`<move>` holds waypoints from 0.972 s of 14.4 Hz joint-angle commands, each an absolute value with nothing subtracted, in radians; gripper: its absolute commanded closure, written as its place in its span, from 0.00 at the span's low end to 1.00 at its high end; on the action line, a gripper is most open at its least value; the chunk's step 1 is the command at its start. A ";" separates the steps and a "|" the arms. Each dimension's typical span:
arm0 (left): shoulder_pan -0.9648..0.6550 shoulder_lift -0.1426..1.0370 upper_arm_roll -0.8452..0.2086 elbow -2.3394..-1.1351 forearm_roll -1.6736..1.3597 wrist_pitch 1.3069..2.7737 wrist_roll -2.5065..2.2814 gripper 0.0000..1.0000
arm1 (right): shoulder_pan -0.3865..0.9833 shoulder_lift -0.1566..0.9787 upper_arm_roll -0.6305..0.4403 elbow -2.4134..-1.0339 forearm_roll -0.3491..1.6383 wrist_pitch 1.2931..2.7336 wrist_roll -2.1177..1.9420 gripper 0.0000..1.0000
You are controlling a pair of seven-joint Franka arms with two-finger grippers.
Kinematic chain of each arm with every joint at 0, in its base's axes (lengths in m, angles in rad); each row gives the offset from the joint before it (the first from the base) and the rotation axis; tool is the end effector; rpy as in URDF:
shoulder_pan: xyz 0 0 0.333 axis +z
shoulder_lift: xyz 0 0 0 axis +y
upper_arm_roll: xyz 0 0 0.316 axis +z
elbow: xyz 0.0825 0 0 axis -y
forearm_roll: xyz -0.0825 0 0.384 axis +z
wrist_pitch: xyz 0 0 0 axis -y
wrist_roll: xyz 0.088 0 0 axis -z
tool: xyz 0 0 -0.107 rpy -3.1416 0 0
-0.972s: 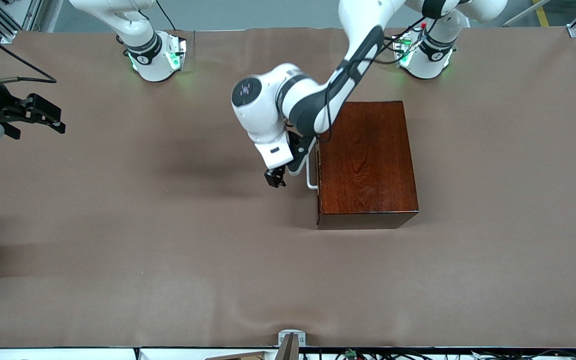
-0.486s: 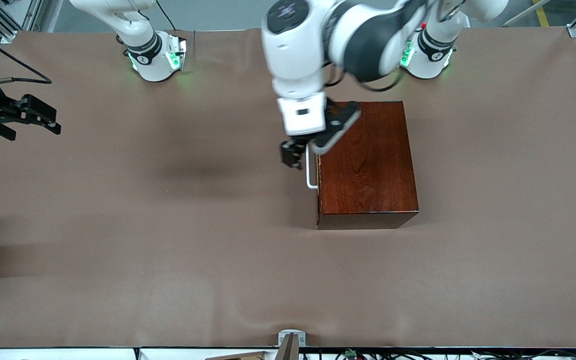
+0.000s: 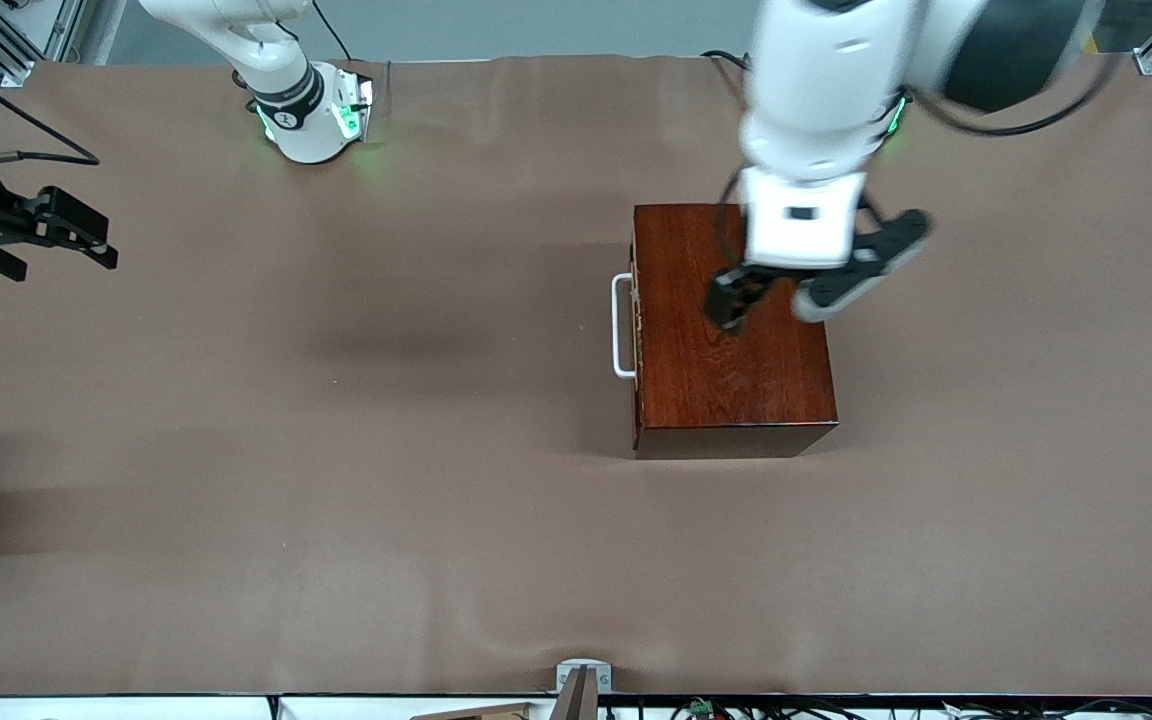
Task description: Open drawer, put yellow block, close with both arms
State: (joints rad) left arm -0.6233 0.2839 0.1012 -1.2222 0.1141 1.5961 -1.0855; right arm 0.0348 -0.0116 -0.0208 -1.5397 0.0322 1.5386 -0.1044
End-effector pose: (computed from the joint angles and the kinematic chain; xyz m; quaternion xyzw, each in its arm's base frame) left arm 0.5574 -0.3194 0.6235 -0.9576 -0.2756 -0.0829 0.0163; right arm 0.5480 0.0111 0.6427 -0.9981 -0.0598 -0.0060 0.0160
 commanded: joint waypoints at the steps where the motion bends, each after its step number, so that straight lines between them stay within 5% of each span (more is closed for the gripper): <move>1: -0.560 0.206 0.089 -1.278 0.092 1.548 -0.933 0.00 | 0.015 -0.028 -0.006 -1.543 0.017 1.536 -0.107 0.00; 14: -0.256 0.123 0.091 -1.287 0.048 1.419 -0.266 0.00 | 0.003 -0.028 -0.005 -1.542 0.018 1.531 -0.103 0.00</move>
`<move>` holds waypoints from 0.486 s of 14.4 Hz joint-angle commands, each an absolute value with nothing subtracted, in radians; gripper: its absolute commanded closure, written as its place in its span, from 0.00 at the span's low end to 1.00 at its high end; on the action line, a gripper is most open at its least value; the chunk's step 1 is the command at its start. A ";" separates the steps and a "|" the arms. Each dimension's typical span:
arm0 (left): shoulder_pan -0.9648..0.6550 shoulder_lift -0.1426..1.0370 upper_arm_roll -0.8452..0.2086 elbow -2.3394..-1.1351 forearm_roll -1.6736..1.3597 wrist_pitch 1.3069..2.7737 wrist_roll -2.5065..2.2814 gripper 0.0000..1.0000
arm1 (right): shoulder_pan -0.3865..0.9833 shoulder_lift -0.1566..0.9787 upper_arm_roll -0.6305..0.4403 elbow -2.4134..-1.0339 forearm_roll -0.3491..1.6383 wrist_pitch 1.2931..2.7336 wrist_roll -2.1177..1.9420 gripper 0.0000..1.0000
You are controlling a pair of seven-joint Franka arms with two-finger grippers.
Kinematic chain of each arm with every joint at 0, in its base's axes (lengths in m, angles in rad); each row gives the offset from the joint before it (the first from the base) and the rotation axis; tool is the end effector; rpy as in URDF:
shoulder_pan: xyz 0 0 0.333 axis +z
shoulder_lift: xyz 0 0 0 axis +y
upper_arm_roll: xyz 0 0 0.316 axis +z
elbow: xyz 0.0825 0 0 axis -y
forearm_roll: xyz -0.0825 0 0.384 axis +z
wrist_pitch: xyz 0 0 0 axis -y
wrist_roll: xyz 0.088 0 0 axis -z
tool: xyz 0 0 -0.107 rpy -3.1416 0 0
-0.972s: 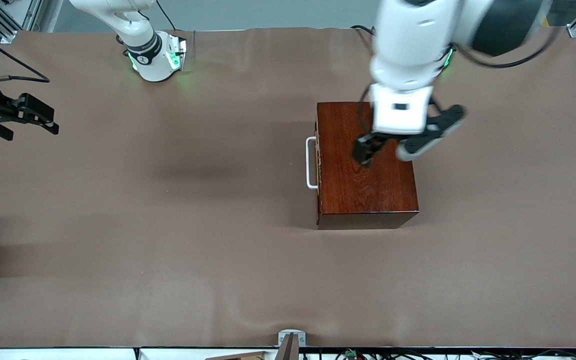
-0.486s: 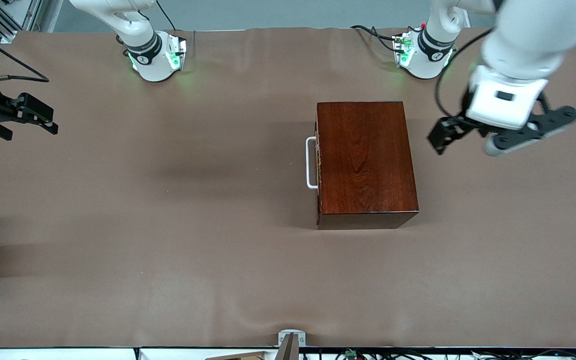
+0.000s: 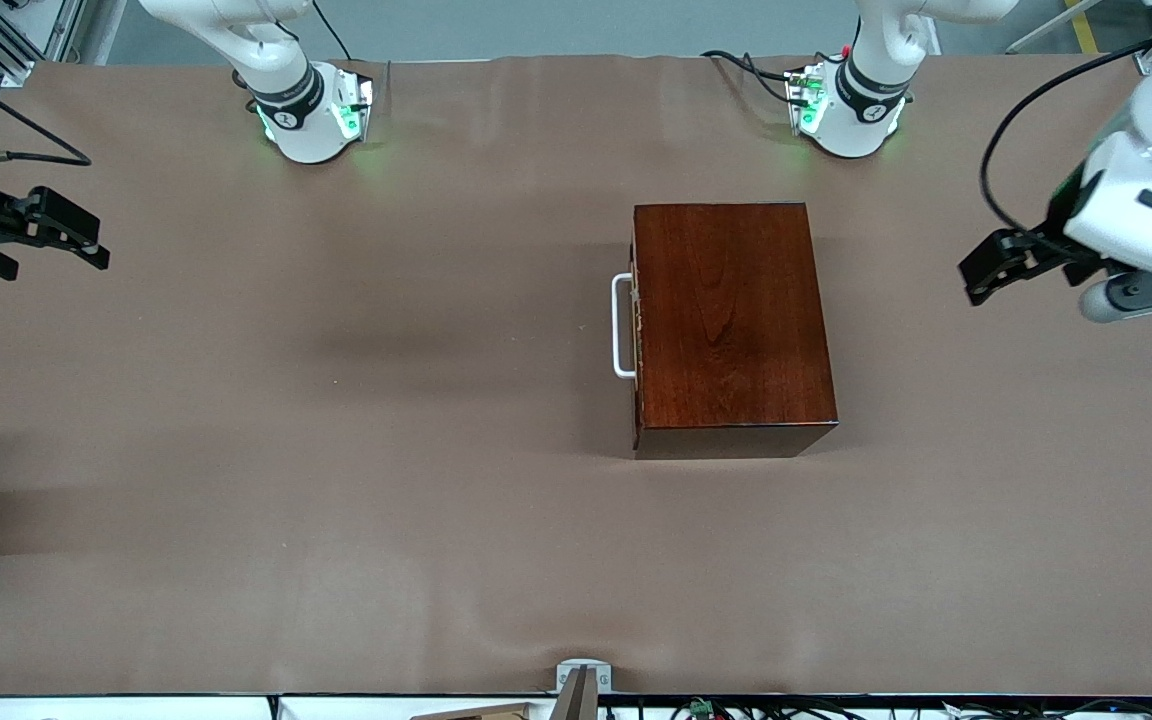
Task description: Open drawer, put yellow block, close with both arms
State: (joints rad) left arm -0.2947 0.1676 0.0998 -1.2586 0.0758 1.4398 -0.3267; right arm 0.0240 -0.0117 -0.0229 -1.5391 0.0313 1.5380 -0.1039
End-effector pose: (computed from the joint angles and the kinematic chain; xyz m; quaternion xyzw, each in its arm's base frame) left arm 0.5806 -0.1120 0.6629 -0.9965 -0.0702 -0.0188 0.0424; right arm 0.5480 0.0040 0.6430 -0.9985 -0.0531 -0.0061 0.0155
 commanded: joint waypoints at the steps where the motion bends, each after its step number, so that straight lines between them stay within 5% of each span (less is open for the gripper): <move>1: -0.236 0.121 0.091 -1.285 0.025 1.414 -0.223 0.00 | 0.002 -0.028 -0.006 -1.542 0.018 1.531 -0.103 0.00; 5: -0.161 0.109 0.069 -1.287 0.015 1.407 -0.138 0.00 | 0.003 -0.028 -0.005 -1.542 0.020 1.531 -0.103 0.00; 7: -0.059 0.091 -0.035 -1.310 0.014 1.405 -0.138 0.00 | 0.002 -0.028 -0.005 -1.542 0.020 1.531 -0.103 0.00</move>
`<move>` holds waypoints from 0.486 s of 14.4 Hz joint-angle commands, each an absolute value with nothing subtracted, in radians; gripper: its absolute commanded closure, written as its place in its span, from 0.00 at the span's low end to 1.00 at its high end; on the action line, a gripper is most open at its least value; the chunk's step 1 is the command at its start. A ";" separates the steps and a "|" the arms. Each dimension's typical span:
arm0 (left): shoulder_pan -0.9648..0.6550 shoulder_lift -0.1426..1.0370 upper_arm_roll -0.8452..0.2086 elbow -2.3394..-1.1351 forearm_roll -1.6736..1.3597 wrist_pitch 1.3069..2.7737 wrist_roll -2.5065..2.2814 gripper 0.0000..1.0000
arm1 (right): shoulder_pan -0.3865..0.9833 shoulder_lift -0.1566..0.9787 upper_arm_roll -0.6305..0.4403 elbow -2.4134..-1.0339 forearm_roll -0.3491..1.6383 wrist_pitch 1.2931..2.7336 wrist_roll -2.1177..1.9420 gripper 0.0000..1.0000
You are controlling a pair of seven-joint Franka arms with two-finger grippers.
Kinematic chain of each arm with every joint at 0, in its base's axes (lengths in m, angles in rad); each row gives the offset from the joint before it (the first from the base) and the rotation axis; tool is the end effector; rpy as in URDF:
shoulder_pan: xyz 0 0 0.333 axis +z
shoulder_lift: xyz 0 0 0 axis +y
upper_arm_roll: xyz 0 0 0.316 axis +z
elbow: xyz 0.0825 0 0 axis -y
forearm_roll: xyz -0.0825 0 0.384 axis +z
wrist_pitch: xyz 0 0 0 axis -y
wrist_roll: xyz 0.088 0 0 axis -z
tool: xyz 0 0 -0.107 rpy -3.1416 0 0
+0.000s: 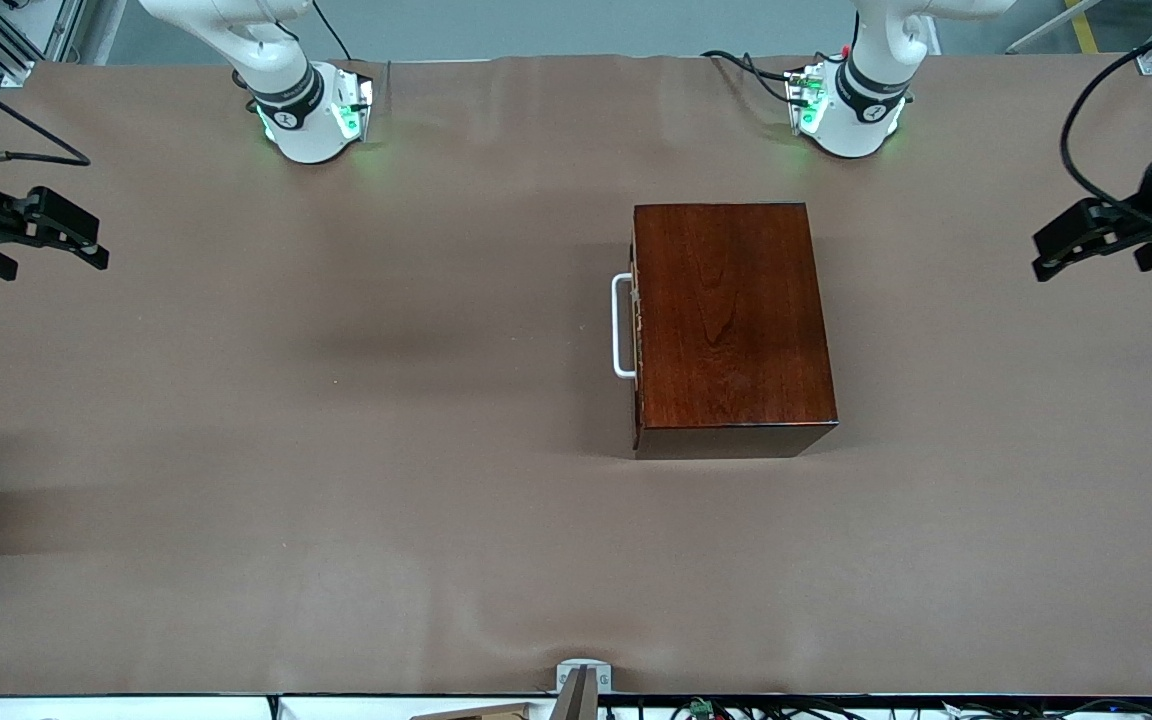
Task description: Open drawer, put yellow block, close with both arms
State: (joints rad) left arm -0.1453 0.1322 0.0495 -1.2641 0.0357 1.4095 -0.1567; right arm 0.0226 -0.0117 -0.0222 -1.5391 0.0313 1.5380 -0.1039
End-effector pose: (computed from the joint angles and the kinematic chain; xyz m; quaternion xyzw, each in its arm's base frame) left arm 0.5741 -0.0534 0.6776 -0.9992 -0.0332 -0.0093 0.0198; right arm 0.5480 0.0036 0.6430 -0.9985 -0.0527 -0.0061 0.0155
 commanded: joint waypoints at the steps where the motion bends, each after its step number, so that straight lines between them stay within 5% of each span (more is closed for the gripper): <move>1: -0.034 0.078 -0.055 -1.330 0.014 1.405 -0.137 0.00 | 0.002 -0.028 -0.005 -1.542 0.020 1.531 -0.103 0.00; 7: 0.135 -0.047 -0.198 -1.488 0.014 1.442 -0.111 0.00 | -0.002 -0.028 -0.005 -1.543 0.020 1.531 -0.103 0.00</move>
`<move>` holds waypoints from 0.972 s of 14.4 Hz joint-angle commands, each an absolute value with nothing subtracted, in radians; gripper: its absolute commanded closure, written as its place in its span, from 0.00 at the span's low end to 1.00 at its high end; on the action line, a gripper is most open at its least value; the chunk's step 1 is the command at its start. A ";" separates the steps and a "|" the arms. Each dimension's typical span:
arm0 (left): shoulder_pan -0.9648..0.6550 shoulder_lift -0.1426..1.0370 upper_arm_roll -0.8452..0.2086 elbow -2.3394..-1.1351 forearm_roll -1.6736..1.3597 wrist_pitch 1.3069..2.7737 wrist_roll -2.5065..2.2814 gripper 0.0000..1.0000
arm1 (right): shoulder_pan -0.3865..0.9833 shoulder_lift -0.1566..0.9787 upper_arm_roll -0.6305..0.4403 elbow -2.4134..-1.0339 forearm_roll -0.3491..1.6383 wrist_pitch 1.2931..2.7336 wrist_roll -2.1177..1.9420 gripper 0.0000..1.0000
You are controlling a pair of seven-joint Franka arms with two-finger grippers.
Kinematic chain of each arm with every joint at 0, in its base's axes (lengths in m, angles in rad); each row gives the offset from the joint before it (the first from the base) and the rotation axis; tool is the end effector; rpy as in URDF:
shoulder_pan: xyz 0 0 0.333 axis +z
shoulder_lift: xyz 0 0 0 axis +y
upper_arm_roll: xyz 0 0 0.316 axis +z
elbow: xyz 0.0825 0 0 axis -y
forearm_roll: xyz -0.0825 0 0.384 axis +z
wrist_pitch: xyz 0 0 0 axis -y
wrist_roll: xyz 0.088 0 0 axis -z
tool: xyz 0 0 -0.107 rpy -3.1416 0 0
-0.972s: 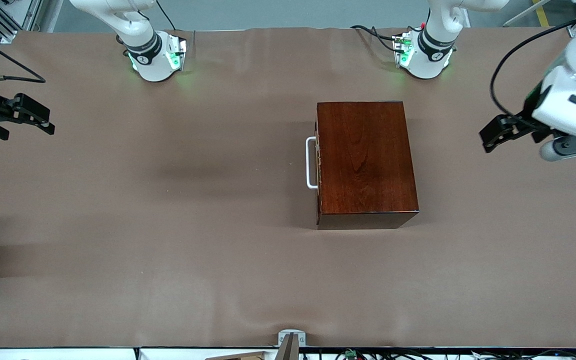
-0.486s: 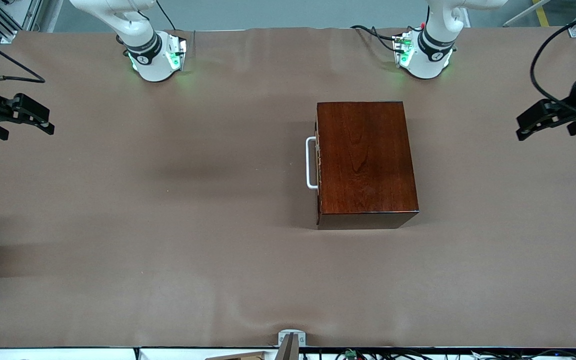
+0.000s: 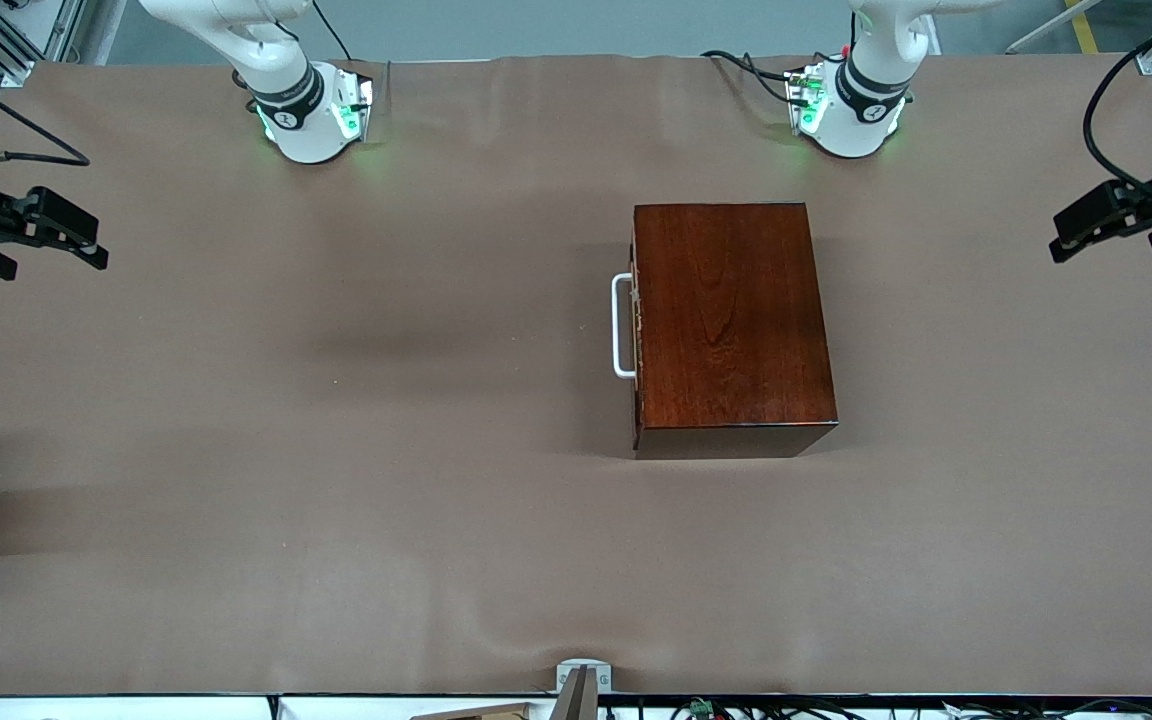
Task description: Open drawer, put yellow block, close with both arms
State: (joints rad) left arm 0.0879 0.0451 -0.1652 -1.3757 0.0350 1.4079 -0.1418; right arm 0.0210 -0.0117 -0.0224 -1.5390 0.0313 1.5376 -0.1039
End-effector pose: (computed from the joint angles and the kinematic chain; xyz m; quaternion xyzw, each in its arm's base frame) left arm 0.5493 -0.0357 0.6762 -0.9993 -0.0350 0.0046 0.0142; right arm 0.5479 0.0026 0.6430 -0.9985 -0.0518 -0.0060 0.0155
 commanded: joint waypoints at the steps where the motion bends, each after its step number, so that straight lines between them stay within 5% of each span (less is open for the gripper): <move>1: 0.138 -0.079 -0.198 -1.534 0.012 1.466 -0.089 0.00 | -0.002 -0.028 -0.005 -1.543 0.020 1.531 -0.103 0.00; 14: 0.153 -0.087 -0.184 -1.514 0.015 1.450 -0.055 0.00 | -0.003 -0.028 -0.005 -1.543 0.020 1.519 -0.103 0.00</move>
